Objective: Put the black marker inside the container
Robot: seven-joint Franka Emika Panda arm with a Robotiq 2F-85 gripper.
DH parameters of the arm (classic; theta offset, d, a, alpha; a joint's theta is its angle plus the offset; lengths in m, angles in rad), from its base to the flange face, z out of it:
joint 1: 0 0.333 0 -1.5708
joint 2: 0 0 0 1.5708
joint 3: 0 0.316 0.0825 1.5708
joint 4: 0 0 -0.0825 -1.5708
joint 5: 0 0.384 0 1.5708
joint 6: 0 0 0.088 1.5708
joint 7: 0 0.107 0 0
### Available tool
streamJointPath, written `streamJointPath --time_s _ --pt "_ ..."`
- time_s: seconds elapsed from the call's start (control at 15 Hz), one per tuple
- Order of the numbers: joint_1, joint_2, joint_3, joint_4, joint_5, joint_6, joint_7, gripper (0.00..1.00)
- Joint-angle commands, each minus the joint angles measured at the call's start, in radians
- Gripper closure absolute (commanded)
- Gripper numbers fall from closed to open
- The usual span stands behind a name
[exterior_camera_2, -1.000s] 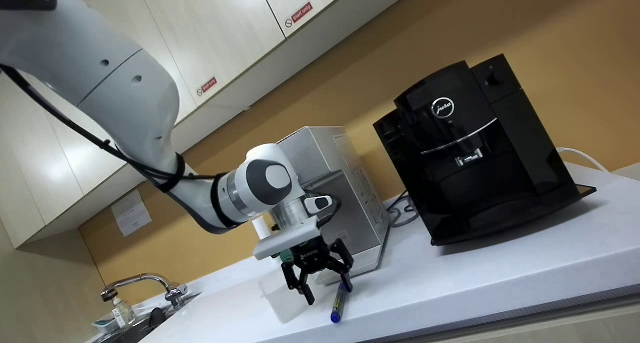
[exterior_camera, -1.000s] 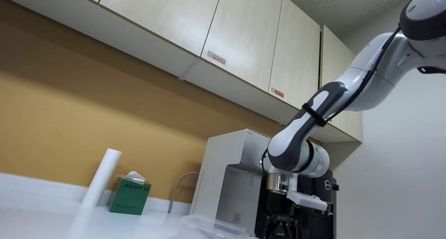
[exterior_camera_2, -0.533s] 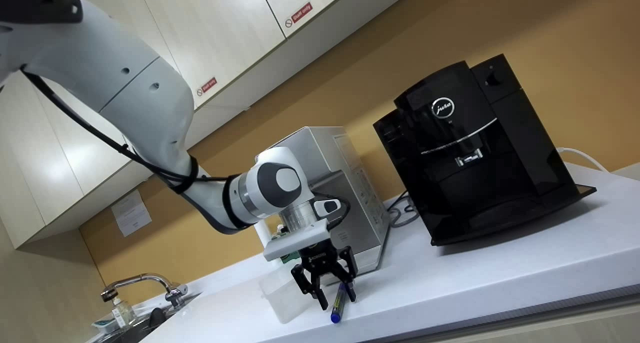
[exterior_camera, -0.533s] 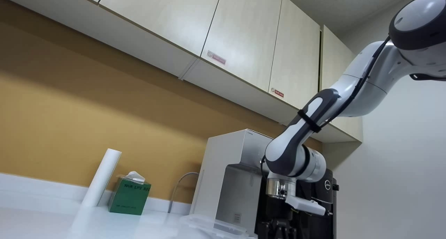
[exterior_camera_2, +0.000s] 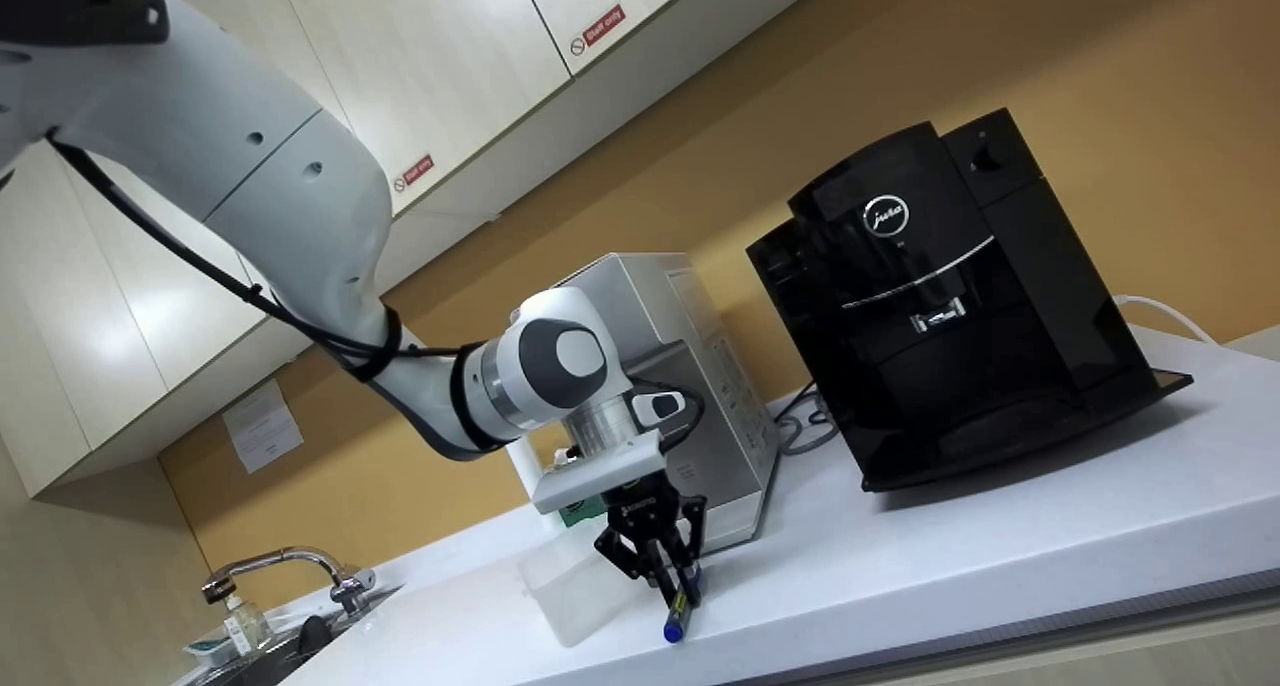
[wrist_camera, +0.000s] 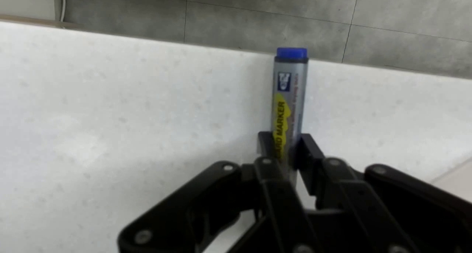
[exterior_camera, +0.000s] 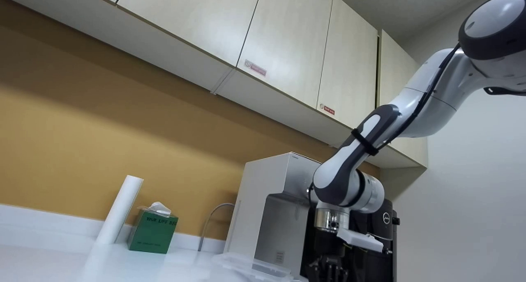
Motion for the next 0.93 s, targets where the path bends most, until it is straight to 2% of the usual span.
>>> streamJointPath --time_s 0.0,0.47,0.87 --pt "0.001 -0.076 -0.005 -0.022 0.007 -0.035 0.001 0.95" --pt "0.027 -0.303 -0.001 -0.075 -0.027 -0.166 0.014 0.95" --pt "0.106 -0.386 0.042 -0.040 0.032 -0.387 -0.008 0.95"
